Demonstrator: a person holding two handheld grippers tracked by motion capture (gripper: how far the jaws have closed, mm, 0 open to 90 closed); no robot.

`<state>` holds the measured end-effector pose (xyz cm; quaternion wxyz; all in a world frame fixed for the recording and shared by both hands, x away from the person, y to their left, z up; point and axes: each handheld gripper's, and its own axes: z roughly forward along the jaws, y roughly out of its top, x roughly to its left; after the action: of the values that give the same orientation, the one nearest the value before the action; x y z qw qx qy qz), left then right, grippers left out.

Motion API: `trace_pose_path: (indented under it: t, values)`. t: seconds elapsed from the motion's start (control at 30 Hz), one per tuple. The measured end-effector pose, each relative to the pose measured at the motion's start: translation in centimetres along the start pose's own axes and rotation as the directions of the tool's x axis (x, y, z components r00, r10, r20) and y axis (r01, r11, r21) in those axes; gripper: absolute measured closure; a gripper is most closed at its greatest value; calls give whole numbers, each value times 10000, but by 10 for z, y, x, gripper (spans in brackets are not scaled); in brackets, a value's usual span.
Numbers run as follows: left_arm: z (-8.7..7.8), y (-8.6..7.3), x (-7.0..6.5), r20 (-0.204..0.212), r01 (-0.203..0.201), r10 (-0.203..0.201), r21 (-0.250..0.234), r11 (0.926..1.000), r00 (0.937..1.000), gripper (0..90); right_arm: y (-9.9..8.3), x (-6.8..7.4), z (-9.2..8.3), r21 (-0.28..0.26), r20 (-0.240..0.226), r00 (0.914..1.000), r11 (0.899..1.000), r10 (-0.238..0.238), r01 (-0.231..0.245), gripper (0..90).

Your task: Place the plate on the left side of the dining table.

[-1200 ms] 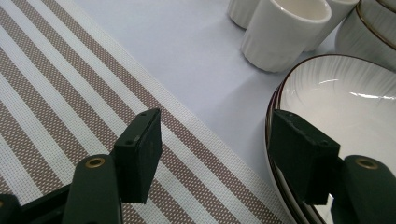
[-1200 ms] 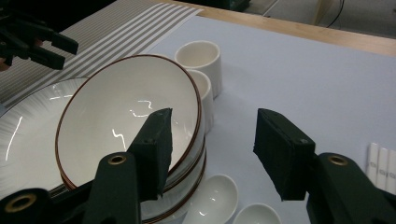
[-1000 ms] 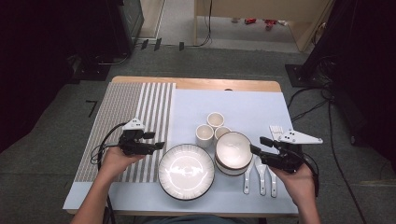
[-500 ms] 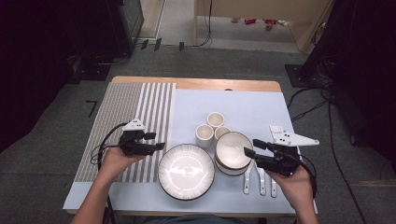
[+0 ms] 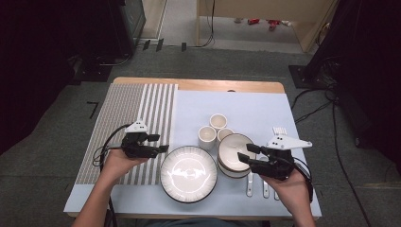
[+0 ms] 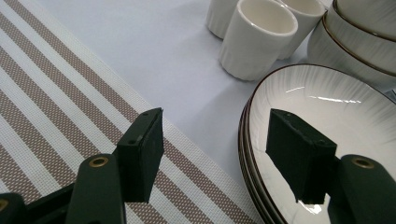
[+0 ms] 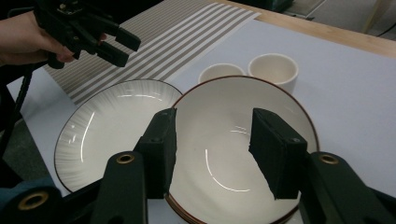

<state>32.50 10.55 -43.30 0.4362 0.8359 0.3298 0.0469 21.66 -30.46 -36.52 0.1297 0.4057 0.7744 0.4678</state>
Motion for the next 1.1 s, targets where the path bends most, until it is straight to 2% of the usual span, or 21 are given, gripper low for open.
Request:
trace_pose_path:
  t: [0.1,0.33,0.57,0.73,0.9,1.1]
  values:
    - [-1,1,0,37,33,-32,-39,10000,10000,369,2,7,2,2,-99,9999,10000,-91,91,511]
    - [-2,1,-1,150,46,-46,-29,10000,9999,369,0,13,6,151,-197,9996,9997,-201,204,516]
    - [-4,2,-4,140,-30,32,-113,9999,9999,368,-3,20,6,71,-352,9991,9996,-252,255,525]
    - [-3,3,-6,204,40,-37,-128,9999,9998,368,-6,30,10,179,-526,9974,9986,-485,495,531]
    - [0,2,-6,310,112,-115,90,9999,9995,367,-9,37,15,165,-641,9963,9981,-577,589,532]
    - [0,2,-7,328,94,-95,24,10000,9994,369,-11,42,13,115,-714,9954,9978,-647,656,550]
